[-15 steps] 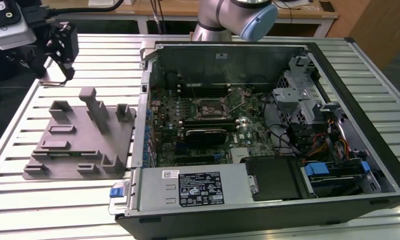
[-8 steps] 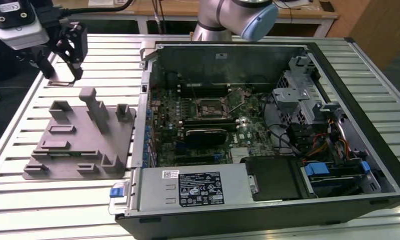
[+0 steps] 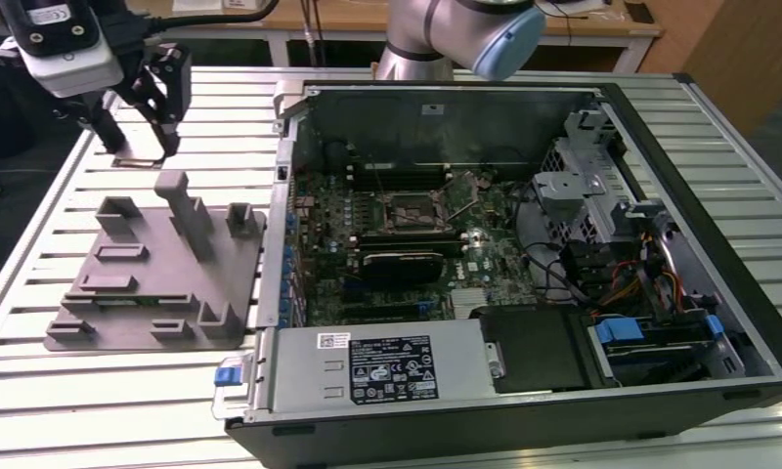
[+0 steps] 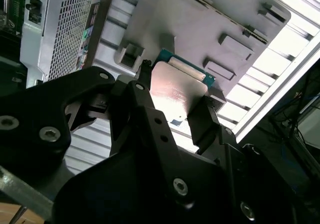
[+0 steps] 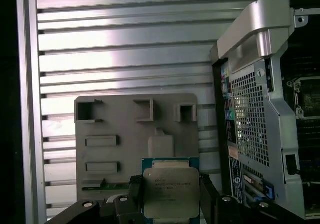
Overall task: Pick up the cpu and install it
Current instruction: 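Pick up the cpu and move it towards the insertion slot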
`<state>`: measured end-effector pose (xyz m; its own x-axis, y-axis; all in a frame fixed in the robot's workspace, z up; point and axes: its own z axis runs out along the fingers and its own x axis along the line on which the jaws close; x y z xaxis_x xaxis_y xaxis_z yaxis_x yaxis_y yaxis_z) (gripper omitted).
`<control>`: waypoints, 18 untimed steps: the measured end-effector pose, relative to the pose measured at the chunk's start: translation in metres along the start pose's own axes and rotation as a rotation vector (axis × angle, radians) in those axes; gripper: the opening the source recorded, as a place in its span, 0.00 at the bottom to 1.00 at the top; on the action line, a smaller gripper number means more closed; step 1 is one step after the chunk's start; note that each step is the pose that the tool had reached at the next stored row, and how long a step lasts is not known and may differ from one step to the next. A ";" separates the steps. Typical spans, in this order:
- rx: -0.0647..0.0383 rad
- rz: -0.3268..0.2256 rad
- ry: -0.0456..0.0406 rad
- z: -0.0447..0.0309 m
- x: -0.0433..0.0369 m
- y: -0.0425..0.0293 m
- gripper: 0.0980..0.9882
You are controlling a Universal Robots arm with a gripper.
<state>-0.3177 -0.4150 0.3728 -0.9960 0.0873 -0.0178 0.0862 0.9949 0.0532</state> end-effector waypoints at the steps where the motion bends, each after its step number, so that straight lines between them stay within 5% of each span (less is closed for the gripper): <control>1: 0.000 0.000 0.0000 0.0001 -0.0020 0.0002 0.50; 18: 0.000 0.000 -0.0001 0.0009 -0.0362 0.0031 0.50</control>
<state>-0.2814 -0.4150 0.3727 -0.9960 0.0873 -0.0179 0.0863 0.9948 0.0532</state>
